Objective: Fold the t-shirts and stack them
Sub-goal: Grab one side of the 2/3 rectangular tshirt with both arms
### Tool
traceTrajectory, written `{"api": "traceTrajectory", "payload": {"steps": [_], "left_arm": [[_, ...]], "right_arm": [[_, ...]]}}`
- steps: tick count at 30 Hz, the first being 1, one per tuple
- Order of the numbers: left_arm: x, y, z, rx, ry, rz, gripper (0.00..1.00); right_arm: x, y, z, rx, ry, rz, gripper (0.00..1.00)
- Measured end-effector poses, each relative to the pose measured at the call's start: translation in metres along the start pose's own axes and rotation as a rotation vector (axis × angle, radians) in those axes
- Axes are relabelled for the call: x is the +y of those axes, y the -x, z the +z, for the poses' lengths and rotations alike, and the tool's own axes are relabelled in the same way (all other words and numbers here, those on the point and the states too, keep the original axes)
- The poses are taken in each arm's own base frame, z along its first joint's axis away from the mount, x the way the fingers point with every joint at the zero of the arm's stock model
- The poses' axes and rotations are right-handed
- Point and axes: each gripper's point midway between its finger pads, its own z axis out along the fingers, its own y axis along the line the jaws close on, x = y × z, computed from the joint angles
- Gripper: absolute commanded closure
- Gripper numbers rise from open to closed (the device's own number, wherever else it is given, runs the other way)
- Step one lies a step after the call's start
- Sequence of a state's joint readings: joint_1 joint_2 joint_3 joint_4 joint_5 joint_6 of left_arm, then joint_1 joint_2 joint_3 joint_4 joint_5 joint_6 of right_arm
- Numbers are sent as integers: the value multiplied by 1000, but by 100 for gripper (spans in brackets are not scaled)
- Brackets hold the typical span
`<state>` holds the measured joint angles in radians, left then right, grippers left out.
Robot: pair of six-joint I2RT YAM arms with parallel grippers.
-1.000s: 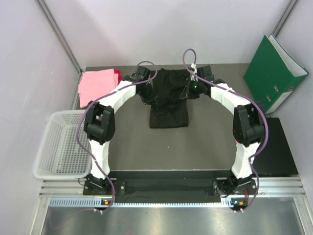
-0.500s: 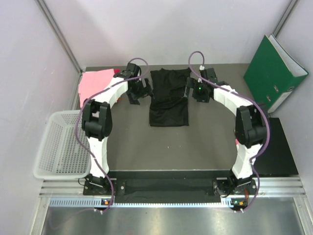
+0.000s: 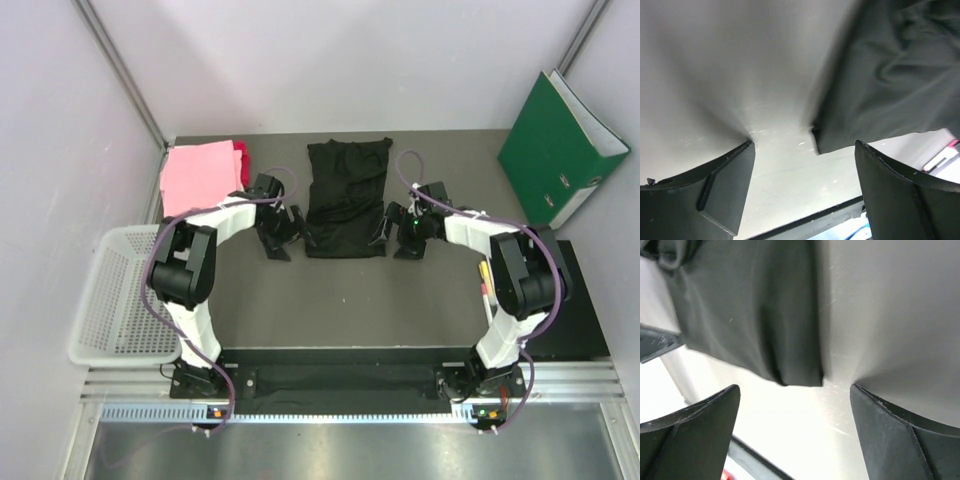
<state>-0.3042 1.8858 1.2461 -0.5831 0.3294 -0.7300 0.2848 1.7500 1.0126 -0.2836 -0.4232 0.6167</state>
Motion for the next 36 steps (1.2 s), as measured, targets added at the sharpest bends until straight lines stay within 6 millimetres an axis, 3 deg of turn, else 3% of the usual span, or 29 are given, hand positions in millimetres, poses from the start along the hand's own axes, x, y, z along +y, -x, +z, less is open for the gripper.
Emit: {"api": "traceTrajectory", "payload": {"steps": [3,7,10,12,14,15,16,18,25,36], "left_arm": [[-12,0,4,-16,-42,11,22],[-25,-3,9,-22,-77,18,42],[-31,-4,13,-25,-93,19,52],[-32,-4,16,-22,-93,20,65],[-31,-4,19,-18,-89,13,74],[-31,-3,21,-16,-87,11,86],[-31,-2,23,-15,-85,9,91],[-32,-1,24,-16,-84,7,100],[-33,1,25,-18,-84,9,100],[-34,-1,23,-10,-76,17,100]], "right_arm": [[7,-5,3,11,60,28,23],[12,-10,11,40,109,74,39],[17,-11,18,75,135,102,43],[19,-11,21,86,140,118,45],[19,-11,22,83,131,123,56],[17,-10,22,80,122,127,61],[14,-10,23,73,105,136,70],[11,-10,24,65,85,143,78],[0,-9,24,33,18,154,98],[5,-3,7,-13,12,42,100]]}}
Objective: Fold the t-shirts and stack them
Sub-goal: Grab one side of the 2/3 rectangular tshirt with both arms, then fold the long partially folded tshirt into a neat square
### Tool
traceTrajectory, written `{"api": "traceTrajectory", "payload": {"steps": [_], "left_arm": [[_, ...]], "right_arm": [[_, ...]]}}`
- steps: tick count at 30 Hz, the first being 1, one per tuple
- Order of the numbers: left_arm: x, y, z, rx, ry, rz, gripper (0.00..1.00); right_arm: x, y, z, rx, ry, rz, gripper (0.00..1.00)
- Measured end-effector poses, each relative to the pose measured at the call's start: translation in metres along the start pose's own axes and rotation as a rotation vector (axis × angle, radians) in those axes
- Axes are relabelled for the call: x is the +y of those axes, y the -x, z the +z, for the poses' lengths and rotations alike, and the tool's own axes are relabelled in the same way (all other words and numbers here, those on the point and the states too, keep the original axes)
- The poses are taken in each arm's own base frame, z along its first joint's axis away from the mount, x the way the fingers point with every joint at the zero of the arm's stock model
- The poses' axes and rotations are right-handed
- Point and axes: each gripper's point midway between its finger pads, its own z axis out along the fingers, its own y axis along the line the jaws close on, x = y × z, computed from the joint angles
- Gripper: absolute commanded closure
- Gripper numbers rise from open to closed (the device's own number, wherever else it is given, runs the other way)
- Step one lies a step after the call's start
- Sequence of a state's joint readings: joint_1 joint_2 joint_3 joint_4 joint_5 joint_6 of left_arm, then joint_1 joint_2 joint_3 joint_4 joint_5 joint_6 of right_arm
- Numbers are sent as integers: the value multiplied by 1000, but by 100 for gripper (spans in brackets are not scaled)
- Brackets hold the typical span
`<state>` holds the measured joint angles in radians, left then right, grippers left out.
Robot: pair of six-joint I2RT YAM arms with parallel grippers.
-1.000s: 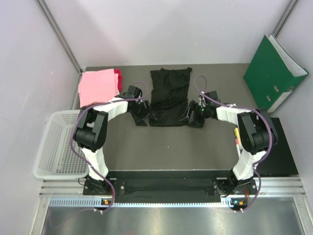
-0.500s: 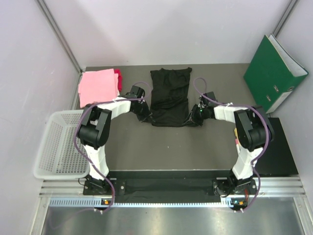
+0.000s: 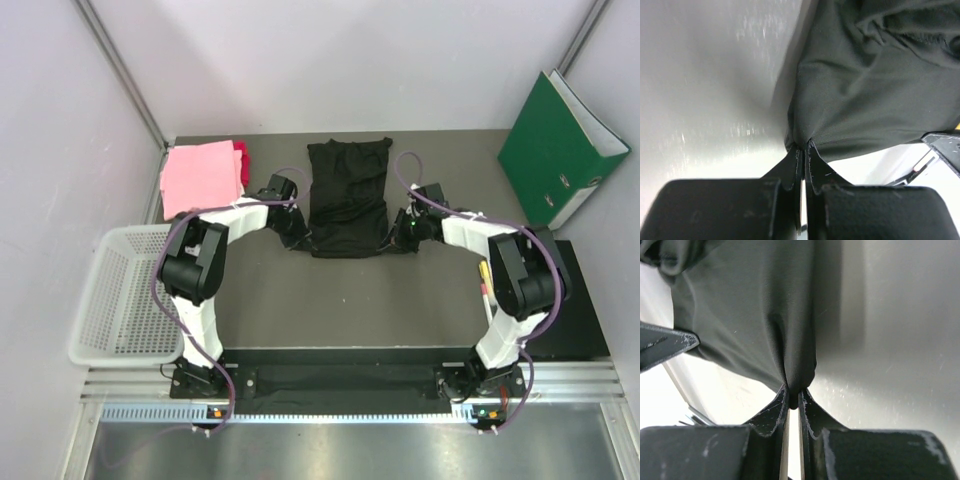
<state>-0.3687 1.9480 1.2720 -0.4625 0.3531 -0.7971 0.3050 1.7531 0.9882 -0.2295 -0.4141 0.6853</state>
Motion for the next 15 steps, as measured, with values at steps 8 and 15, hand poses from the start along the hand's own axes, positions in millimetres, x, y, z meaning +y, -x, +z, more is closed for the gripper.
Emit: {"api": "traceTrajectory", "payload": {"steps": [8,15], "left_arm": [[-18,-27,-43,-13,-20,64,100],[-31,-64,-92,-22,-48,107,100]], "right_arm": [[7,-23,-25,45,15,-98,100],[23,-45,-69,59,47,-157,100]]}}
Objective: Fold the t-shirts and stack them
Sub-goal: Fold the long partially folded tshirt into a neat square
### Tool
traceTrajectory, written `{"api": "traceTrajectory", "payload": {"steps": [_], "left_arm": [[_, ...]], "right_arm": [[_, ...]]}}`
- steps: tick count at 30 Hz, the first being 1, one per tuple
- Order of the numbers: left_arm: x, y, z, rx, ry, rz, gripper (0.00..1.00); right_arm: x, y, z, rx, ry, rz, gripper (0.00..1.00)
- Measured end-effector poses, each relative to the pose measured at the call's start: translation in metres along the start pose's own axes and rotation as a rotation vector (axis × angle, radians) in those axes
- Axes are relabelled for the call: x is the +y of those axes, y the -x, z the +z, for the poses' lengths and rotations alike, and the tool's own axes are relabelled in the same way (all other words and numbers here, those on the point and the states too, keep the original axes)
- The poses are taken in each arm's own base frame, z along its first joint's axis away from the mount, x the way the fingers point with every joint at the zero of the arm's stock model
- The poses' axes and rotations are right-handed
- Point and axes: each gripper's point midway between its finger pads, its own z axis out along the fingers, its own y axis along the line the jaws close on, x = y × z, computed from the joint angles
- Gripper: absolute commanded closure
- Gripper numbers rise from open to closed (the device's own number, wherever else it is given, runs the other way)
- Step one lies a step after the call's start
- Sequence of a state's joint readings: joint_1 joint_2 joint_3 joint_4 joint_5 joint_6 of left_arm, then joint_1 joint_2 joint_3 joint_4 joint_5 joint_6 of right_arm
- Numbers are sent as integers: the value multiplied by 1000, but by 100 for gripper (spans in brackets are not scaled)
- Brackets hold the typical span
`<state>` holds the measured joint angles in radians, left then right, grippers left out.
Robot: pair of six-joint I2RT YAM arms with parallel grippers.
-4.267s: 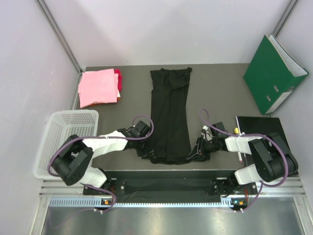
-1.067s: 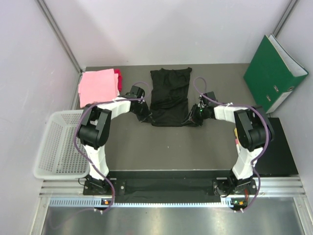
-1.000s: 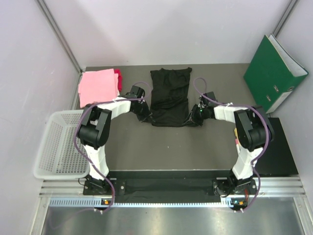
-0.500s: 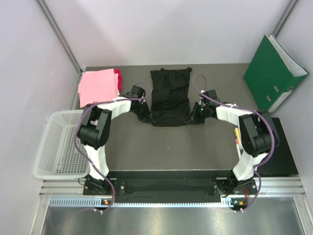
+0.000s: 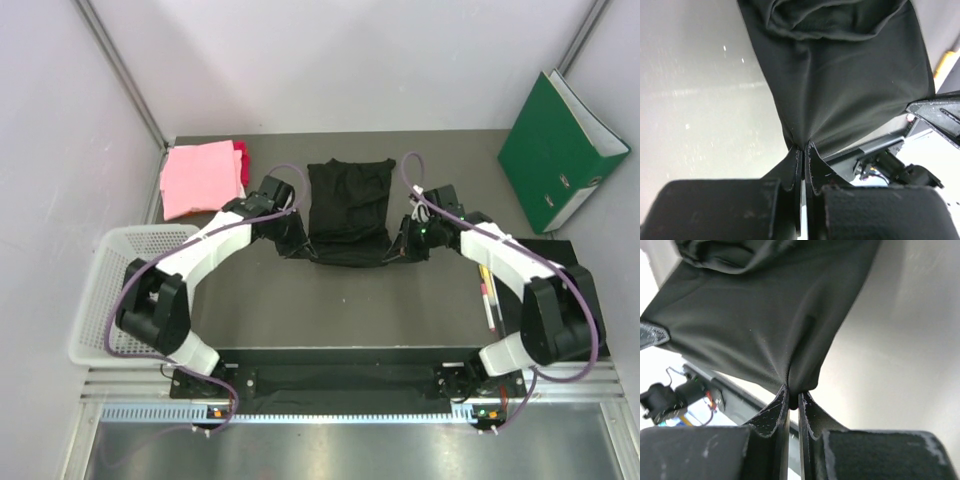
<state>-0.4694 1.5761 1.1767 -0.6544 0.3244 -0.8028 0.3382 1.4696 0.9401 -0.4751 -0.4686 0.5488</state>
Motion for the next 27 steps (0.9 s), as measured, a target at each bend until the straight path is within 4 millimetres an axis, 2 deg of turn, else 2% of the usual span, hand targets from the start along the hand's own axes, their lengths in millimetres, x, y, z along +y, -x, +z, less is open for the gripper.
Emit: {"api": "traceTrajectory", "payload": {"steps": [3,6,10,16,19,22,27], "left_arm": [[-6,-7,-18,-4,-6,-2,100],[-16,-5,-32,-17,-15,9,100],[-31,7,-47,-61,-27,33,100],[-52,29,-66,-139,-48,77,100],[-62,43,-67,-171,-53,98,100],[-66,58,-59,-188,-43,108,100],[-68,87,-31,-181,-15,110,100]], "right_arm": [[10,-7,-20,-3,20,-23,100],[21,-10,-40,-3,29,-45,100],[39,5,-61,-46,39,-101,100],[56,31,-78,-130,40,-160,100],[58,43,-77,-152,26,-181,100],[54,55,-67,-157,3,-194,100],[42,74,-45,-142,-51,-204,99]]}}
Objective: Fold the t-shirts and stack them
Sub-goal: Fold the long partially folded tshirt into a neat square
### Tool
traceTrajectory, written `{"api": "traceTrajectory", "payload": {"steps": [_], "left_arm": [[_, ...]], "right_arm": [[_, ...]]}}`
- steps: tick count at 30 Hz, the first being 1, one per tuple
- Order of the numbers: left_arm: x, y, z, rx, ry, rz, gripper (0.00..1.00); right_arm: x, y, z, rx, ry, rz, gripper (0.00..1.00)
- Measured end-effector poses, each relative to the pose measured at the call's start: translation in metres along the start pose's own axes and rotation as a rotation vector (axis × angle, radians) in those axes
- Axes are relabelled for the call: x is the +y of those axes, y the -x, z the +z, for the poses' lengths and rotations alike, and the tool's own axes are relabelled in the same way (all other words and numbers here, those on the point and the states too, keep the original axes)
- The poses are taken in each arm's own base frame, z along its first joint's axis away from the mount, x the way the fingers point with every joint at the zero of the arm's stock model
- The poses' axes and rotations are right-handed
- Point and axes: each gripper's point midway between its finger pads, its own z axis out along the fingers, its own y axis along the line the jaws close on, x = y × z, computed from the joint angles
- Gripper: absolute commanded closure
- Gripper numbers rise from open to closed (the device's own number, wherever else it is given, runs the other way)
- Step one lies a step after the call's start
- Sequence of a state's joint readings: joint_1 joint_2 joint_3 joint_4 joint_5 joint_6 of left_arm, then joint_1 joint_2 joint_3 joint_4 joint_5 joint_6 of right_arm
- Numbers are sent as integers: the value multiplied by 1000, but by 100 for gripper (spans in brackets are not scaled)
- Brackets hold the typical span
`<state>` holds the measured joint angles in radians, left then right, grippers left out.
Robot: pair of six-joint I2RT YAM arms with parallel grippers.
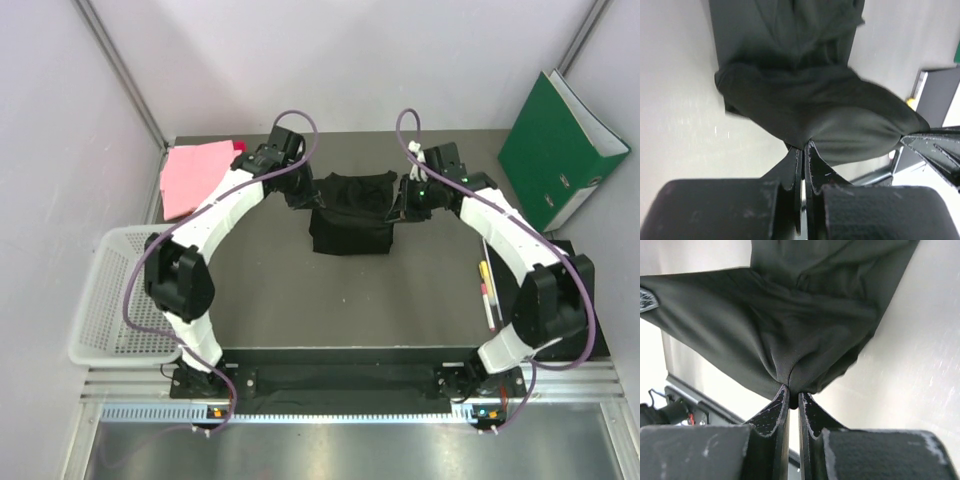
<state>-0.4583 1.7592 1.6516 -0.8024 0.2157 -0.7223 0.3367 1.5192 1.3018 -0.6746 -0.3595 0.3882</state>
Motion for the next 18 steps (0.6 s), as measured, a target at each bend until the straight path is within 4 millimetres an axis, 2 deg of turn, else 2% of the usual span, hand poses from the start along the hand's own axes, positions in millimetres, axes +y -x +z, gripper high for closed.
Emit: {"api": "traceTrajectory", "payload": {"steps": [2,6,11,18], "left_arm": [[-2,12,15,-3,2,6,100],[-4,30,31,-15,-2,6,100],[-7,53,40,-42,-18,7,100],[8,84,49,-72,-30,-25,100]], "right_arm": [[-4,9,9,-1,-11,-6,99],[-9,32,26,-15,-19,-18,99],[-16,61,46,-40,-25,-28,99],[-33,101,71,-77,-35,-8,98]]}}
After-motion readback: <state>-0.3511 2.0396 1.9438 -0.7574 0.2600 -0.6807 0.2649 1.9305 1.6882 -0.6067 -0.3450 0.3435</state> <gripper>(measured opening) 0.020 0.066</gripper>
